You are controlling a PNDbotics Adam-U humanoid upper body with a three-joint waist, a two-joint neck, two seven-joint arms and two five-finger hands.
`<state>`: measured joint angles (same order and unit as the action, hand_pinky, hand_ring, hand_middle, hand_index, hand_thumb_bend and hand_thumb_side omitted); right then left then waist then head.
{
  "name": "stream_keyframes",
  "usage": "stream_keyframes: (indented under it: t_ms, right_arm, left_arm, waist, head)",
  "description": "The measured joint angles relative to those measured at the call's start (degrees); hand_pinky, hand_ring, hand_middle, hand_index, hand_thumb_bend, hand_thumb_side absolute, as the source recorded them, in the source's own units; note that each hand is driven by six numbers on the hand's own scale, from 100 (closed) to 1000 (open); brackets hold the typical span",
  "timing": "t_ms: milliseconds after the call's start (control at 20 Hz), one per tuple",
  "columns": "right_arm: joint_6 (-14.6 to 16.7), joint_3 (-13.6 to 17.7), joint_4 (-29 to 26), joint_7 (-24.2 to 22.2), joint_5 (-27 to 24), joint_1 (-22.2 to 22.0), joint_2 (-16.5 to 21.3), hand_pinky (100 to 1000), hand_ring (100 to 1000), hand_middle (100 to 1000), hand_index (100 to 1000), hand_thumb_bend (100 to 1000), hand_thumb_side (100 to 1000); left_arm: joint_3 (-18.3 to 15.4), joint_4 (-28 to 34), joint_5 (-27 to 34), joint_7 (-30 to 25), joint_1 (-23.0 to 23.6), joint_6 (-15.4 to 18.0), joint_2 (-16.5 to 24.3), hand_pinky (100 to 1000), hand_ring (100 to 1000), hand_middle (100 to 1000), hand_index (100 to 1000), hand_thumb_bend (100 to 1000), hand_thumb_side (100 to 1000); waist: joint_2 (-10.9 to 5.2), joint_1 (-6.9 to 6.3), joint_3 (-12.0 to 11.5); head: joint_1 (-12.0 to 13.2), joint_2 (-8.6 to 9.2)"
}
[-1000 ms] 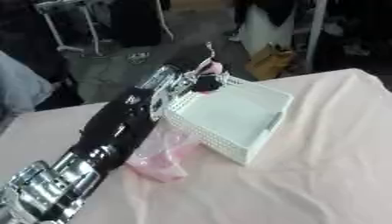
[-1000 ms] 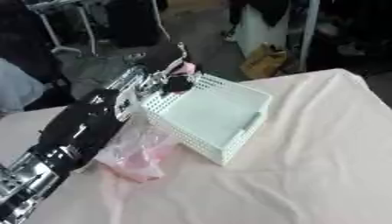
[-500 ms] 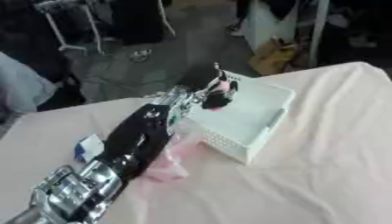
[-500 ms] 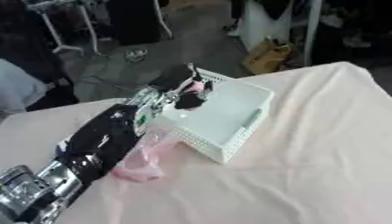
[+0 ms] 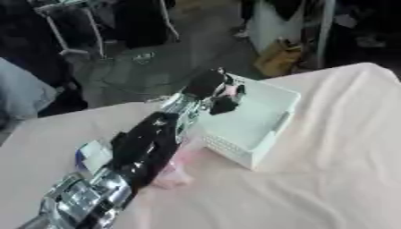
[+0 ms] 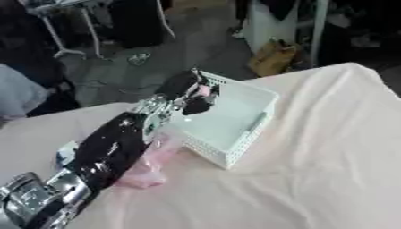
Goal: Pick up objects on the table and place them in the box.
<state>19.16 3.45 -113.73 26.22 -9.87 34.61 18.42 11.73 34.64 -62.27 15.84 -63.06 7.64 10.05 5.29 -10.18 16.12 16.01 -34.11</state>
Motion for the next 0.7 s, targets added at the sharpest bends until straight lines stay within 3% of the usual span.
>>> stream_keyframes:
  t_ms: [50, 100, 150, 200, 250, 350, 700]
  right_arm:
    - [0.0, 0.0, 0.0, 0.0, -0.1, 0.2, 0.0, 851, 932, 840, 841, 100, 746]
    - [0.0, 0.0, 0.0, 0.0, -0.1, 0.2, 0.0, 851, 932, 840, 841, 100, 745]
    - [0.0, -0.1, 0.0, 0.0, -0.2, 0.2, 0.0, 851, 932, 840, 841, 100, 745]
    - [0.0, -0.1, 0.0, 0.0, -0.2, 0.2, 0.0, 852, 932, 840, 841, 100, 746]
    - [0.0, -0.1, 0.0, 0.0, -0.3, 0.2, 0.0, 852, 932, 841, 841, 100, 746]
    - [0.0, -0.3, 0.0, 0.0, -0.3, 0.4, -0.1, 852, 932, 841, 841, 100, 746]
    - [-0.2, -0.3, 0.0, -0.3, -0.6, 0.8, -0.2, 851, 933, 841, 840, 100, 746]
  left_arm:
    - [-0.1, -0.2, -0.7, 0.1, 0.0, -0.3, 0.0, 343, 496, 660, 885, 196, 798]
    - [-0.3, -0.3, -1.3, -0.1, 0.0, -0.4, 0.0, 402, 566, 718, 920, 202, 804]
    - [-0.4, -0.6, -2.0, -0.3, 0.0, -0.6, 0.0, 402, 566, 718, 920, 202, 804]
    - [-0.6, -0.7, -2.5, -0.5, 0.0, -0.7, -0.1, 704, 858, 939, 1000, 245, 834]
    - [-0.7, -0.8, -3.0, -0.9, 0.0, -0.6, -0.2, 861, 991, 1000, 1000, 279, 868]
    - [-1.0, -1.3, -3.6, -2.5, 0.0, 0.0, -0.5, 979, 1000, 1000, 1000, 308, 929]
    - [-2.0, -2.0, -4.3, -8.1, -0.2, 2.4, -0.5, 1000, 1000, 1000, 1000, 355, 993]
  waist:
    - [0.00, -0.02, 0.1]
    - [0.00, -0.09, 0.1]
    - [0.02, -0.13, 0.1]
    - [0.02, -0.16, 0.1]
    - [0.02, -0.16, 0.1]
    - [0.02, -0.16, 0.4]
    - [0.32, -0.32, 0.8]
  head:
    - [0.1, 0.10]
    - [0.1, 0.19]
    - [0.1, 0.25]
    - [0.1, 0.29]
    - [0.1, 0.31]
    - [0.2, 0.36]
    - [0.4, 0.52]
